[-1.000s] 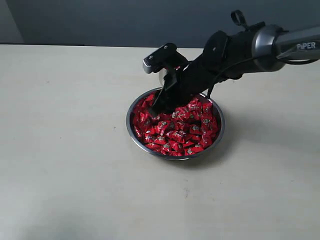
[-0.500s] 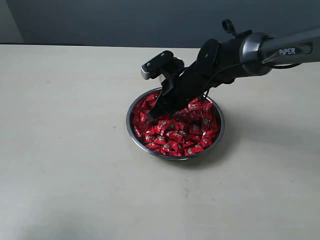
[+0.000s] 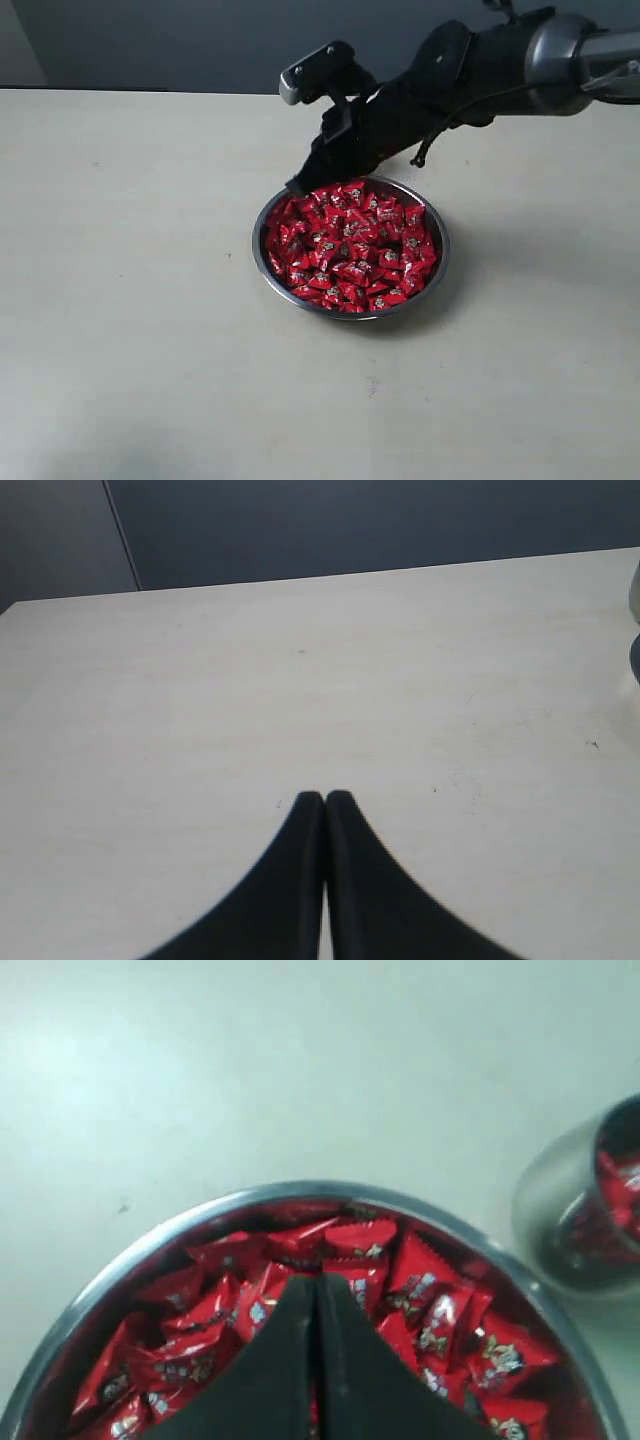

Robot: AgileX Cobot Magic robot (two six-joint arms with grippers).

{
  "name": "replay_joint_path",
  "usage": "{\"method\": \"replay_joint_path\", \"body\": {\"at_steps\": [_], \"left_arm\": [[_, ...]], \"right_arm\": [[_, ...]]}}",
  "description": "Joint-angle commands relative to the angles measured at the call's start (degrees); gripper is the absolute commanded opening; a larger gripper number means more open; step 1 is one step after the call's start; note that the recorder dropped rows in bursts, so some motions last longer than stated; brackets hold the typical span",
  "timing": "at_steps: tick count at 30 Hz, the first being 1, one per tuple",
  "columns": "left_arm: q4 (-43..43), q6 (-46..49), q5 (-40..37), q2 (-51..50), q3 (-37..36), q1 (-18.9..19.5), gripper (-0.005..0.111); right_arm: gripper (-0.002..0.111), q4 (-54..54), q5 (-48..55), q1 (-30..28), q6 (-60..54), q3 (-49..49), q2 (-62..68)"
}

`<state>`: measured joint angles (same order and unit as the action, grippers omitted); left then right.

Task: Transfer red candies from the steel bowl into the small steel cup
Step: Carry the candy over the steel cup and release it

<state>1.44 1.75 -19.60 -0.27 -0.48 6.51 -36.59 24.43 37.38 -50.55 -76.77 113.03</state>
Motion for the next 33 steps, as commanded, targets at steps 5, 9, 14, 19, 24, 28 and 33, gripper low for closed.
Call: {"method": "replay_joint_path", "body": {"at_steps": [5,9,14,19,24,28,33], "left_arm": [[0.1,-0.1,0.3,0.3,0.5,-0.3,0.000],[0.1,-0.1,0.3,0.3,0.5,-0.3,0.000],[0.1,-0.1,0.3,0.3,0.5,-0.3,0.000],[0.1,-0.1,0.3,0.3,0.5,-0.3,0.000],[0.1,-0.1,0.3,0.3,0.5,-0.3,0.000],[0.1,-0.1,0.3,0.3,0.5,-0.3,0.000],[0.1,-0.1,0.3,0.3,0.5,-0.3,0.000]], "right_arm": [[-0.001,-0.9,-12.7,-2.7,0.6,-1.1,-3.2],[-0.001,-1.4,-12.2,-5.9,1.9,-4.9,-0.4],[-0.001,-2.4,-6.4,-9.1,3.3,-12.4,5.6],[-0.001,-2.3,-2.2,-10.1,4.4,-19.4,12.1],[-0.001,-2.4,-0.8,-10.1,4.5,-22.2,16.0],[-0.001,-1.4,-1.9,-10.1,4.5,-22.4,17.2],[-0.001,-1.4,-3.5,-10.1,4.5,-22.4,17.7]]}}
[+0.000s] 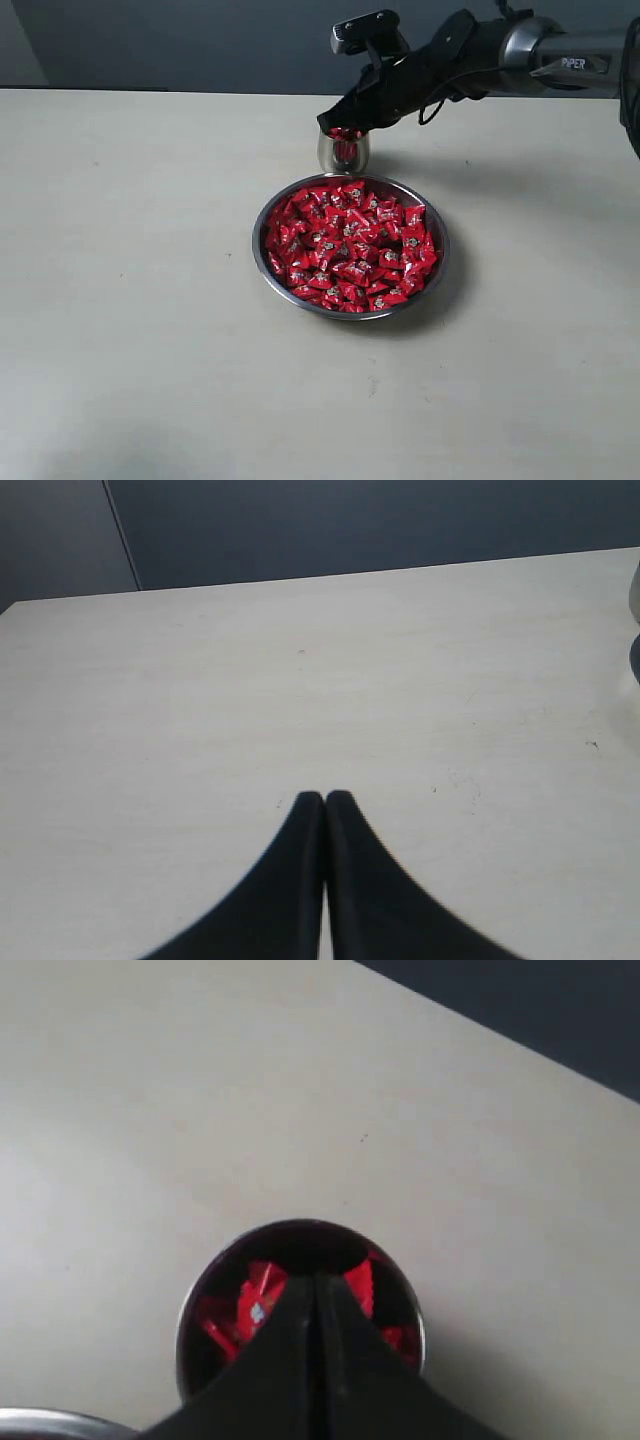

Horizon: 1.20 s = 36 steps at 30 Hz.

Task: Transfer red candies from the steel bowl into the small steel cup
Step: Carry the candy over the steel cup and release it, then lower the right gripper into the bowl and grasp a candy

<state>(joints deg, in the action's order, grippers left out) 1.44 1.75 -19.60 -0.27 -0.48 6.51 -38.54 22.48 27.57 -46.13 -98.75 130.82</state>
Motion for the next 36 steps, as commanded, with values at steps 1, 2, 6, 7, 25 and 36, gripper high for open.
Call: {"method": "replay_joint_path", "body": {"at_steps": [1,2,6,7,25,36], "left_arm": [[0.1,-0.1,0.3,0.3,0.5,-0.3,0.000],[0.1,-0.1,0.3,0.3,0.5,-0.3,0.000],[0.1,-0.1,0.3,0.3,0.5,-0.3,0.000],[0.1,-0.1,0.3,0.3,0.5,-0.3,0.000],[0.1,-0.1,0.3,0.3,0.5,-0.3,0.000],[0.1,-0.1,0.3,0.3,0.5,-0.3,0.000]], "right_arm": [[-0.001,0.5,-1.5,-0.3,0.1,-0.4,-0.1],[0.000,0.5,-1.5,-0.3,0.1,-0.4,-0.1],[0.015,0.7,-1.3,-0.3,0.5,-0.4,-0.1],[0.021,0.7,-1.0,-0.3,0.6,-0.4,-0.1],[0.032,3.9,30.5,-0.1,5.9,-0.4,-12.4],[0.032,7.7,33.4,5.8,5.4,7.3,-11.3]]}}
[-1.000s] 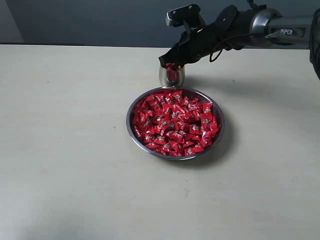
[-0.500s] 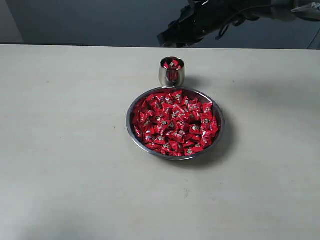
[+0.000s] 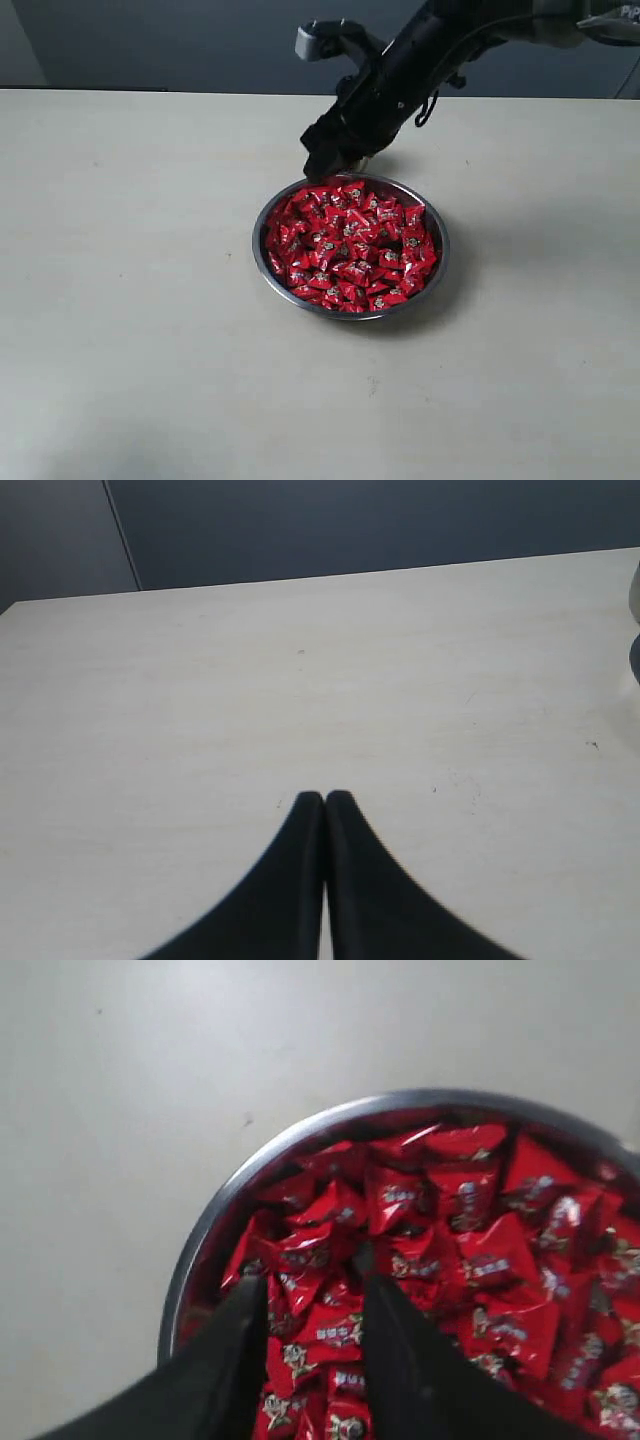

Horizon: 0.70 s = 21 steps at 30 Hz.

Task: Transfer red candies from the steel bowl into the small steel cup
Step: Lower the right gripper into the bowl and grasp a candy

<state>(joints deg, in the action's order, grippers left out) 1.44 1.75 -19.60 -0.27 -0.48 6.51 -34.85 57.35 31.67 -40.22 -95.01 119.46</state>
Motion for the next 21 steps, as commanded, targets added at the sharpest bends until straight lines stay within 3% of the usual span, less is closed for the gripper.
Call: {"method": "replay_joint_path", "body": {"at_steps": [1,9,15,21], "left_arm": [[0.1,-0.1,0.3,0.3,0.5,-0.3,0.000],[0.1,-0.1,0.3,0.3,0.5,-0.3,0.000],[0.1,-0.1,0.3,0.3,0.5,-0.3,0.000],[0.1,-0.1,0.3,0.3,0.5,-0.3,0.000]], "right_arm": [[0.032,5.1,-2.0,2.0,-0.5,4.3,0.1],[0.033,9.3,-8.9,2.8,-0.5,10.1,0.1],[0.050,7.7,-11.1,2.8,-0.5,10.5,1.6],[0.050,5.2,-15.8,5.1,-0.5,10.4,3.2]]}}
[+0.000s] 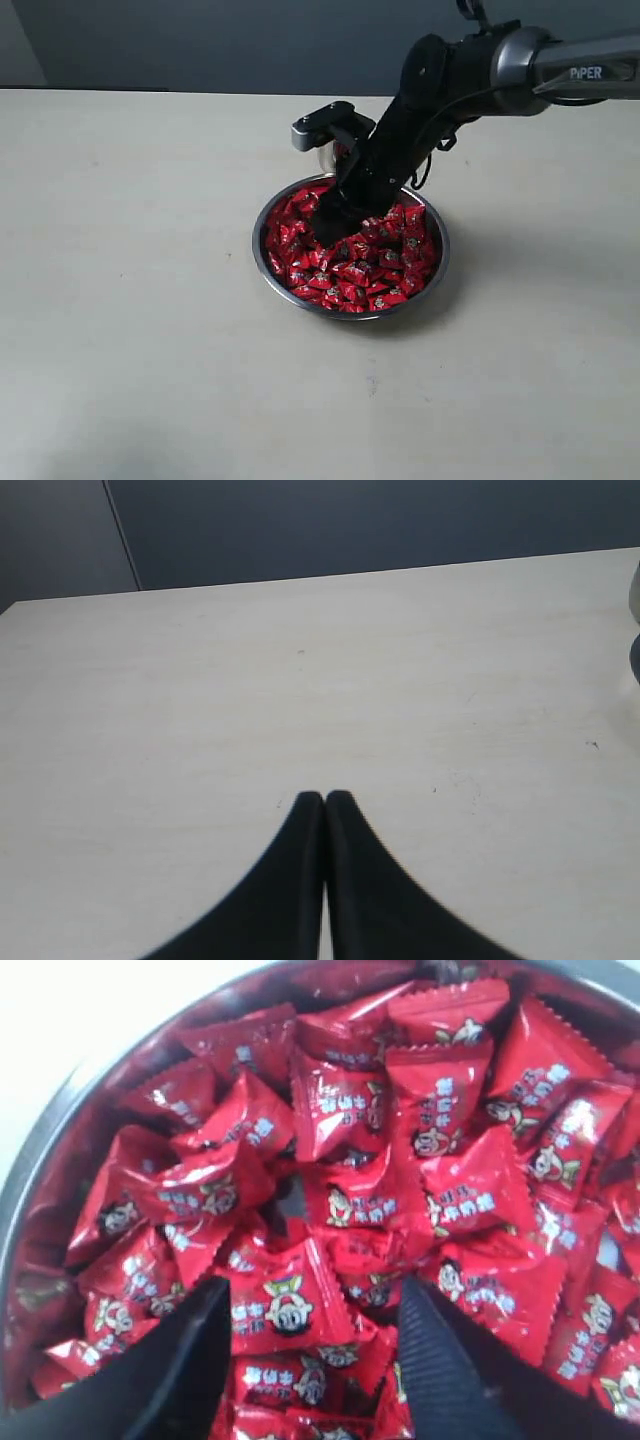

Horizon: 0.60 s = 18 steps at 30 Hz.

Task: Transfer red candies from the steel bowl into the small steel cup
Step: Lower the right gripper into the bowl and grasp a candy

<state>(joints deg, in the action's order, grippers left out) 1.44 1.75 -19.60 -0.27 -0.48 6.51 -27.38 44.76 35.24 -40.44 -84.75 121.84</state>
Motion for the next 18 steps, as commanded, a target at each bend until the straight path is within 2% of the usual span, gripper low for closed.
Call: {"method": "replay_joint_path", "body": {"at_steps": [1,6,15,17,18], "left_arm": [[0.1,-0.1,0.3,0.3,0.5,-0.3,0.000],[0.1,-0.1,0.3,0.3,0.5,-0.3,0.000],[0.1,-0.1,0.3,0.3,0.5,-0.3,0.000],[0.1,-0.1,0.3,0.3,0.5,-0.3,0.000],[0.1,-0.1,0.3,0.3,0.5,-0.3,0.000]], "right_arm": [[0.050,-2.9,-4.1,2.1,-0.2,0.0,1.2],[0.050,-4.3,-7.7,4.2,-0.2,-0.9,2.6],[0.050,-5.9,-8.7,4.2,-0.2,-1.3,3.0],[0.046,-6.4,-8.7,4.2,-0.2,-1.3,3.0],[0.040,-6.4,-8.7,4.2,-0.2,-1.3,3.0]]}}
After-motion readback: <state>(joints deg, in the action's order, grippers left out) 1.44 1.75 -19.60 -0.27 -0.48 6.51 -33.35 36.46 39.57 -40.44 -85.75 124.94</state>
